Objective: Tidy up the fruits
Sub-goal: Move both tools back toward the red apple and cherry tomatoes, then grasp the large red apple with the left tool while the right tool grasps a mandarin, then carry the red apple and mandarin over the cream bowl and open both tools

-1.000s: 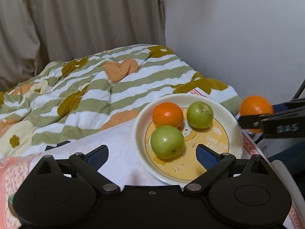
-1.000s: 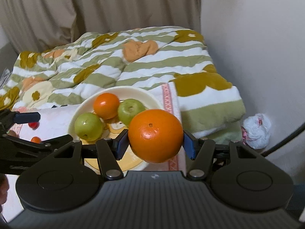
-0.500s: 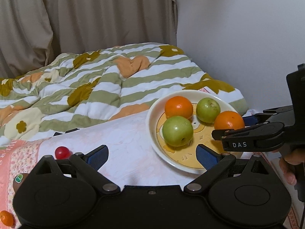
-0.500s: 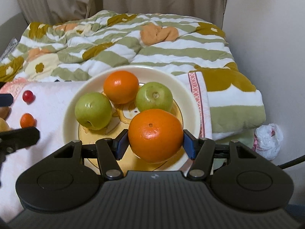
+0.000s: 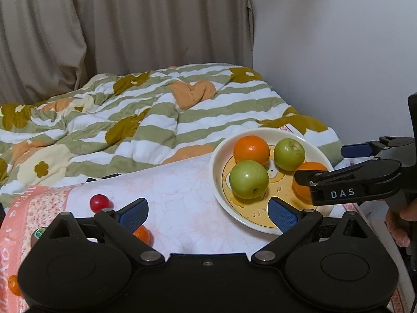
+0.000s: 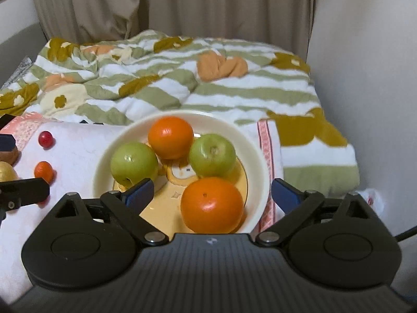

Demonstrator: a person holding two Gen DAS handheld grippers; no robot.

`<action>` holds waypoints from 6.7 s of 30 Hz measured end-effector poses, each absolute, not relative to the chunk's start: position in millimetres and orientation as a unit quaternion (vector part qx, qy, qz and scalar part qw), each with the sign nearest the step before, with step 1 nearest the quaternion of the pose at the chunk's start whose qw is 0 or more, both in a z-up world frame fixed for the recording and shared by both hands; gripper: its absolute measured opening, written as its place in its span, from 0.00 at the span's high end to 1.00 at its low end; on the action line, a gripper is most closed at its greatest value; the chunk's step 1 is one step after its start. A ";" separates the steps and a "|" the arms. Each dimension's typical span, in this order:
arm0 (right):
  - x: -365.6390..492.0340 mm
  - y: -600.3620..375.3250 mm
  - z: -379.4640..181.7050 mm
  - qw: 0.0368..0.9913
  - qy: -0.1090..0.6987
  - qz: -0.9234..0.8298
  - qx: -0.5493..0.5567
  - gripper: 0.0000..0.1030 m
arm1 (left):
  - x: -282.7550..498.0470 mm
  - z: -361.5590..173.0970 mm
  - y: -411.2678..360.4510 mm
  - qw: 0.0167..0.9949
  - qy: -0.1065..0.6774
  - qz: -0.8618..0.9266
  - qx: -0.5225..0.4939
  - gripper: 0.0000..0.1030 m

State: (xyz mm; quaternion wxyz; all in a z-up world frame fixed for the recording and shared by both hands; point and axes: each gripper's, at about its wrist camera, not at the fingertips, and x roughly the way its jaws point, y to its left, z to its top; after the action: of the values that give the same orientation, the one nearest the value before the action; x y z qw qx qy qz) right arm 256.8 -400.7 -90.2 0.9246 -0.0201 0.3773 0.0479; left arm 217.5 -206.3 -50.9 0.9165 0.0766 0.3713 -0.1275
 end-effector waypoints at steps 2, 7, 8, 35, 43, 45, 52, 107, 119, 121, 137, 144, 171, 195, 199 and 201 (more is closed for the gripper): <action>251.2 -401.5 -83.8 0.926 0.374 0.053 -0.020 0.00 | 212.0 -45.8 -205.4 0.919 0.366 -0.123 0.073 0.03; 234.5 -402.6 -66.7 0.930 0.363 0.060 -0.010 0.00 | 193.9 -32.0 -199.8 0.927 0.353 -0.108 0.063 0.03; 230.3 -402.3 -62.4 0.931 0.361 0.061 -0.010 0.00 | 189.0 -29.2 -198.6 0.929 0.350 -0.105 0.060 0.03; 168.6 -305.8 -8.4 0.934 0.340 0.109 -0.008 0.00 | 118.5 -8.6 -62.4 0.940 0.339 -0.035 0.036 0.02; 179.3 -255.5 -31.5 0.930 0.359 0.084 -0.011 0.00 | 141.4 -32.2 -21.0 0.928 0.354 -0.092 0.067 0.02; 183.7 -244.2 -39.5 0.928 0.362 0.080 -0.014 0.00 | 149.2 -40.8 -14.2 0.924 0.358 -0.109 0.075 0.02; 204.1 -211.7 -71.2 0.924 0.373 0.081 -0.034 0.00 | 175.5 -73.4 -5.1 0.905 0.376 -0.170 0.104 0.02; 285.9 -161.6 -115.2 0.878 0.431 0.202 -0.042 0.51 | 207.0 -108.8 -27.9 0.885 0.435 -0.148 0.071 0.25; 238.9 -182.1 -69.3 0.905 0.398 0.151 -0.007 0.51 | 181.6 -65.8 -32.1 0.900 0.391 -0.176 0.070 0.25; 228.3 -190.0 -59.6 0.910 0.391 0.138 0.000 0.51 | 177.9 -56.4 -34.5 0.903 0.382 -0.186 0.069 0.25; 162.1 -295.3 -5.4 0.934 0.349 0.060 0.043 0.51 | 157.1 -4.2 -101.5 0.914 0.337 -0.215 0.064 0.25; 160.1 -349.8 -5.6 0.931 0.359 0.059 0.032 0.51 | 152.7 6.3 -144.7 0.926 0.332 -0.176 0.044 0.25; 238.0 -448.7 -49.1 0.921 0.383 0.060 0.033 0.51 | 238.7 -81.8 -285.4 0.885 0.407 -0.199 0.107 0.25; 274.8 -449.5 -71.7 0.911 0.407 0.044 0.047 0.51 | 246.2 -77.7 -276.2 0.890 0.387 -0.206 0.127 0.05; 284.2 -447.7 -78.2 0.912 0.405 0.046 0.042 0.51 | 244.0 -72.5 -263.7 0.898 0.381 -0.186 0.115 0.05; 288.1 -447.8 -82.9 0.913 0.402 0.047 0.039 0.51 | 242.7 -71.1 -259.0 0.903 0.375 -0.174 0.112 0.05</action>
State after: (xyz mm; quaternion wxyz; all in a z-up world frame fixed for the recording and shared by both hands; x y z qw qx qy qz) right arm 288.1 -447.8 -82.9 0.9135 0.0392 0.4023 0.0467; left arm 242.7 -259.0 -71.2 0.9035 0.1123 0.3752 -0.1742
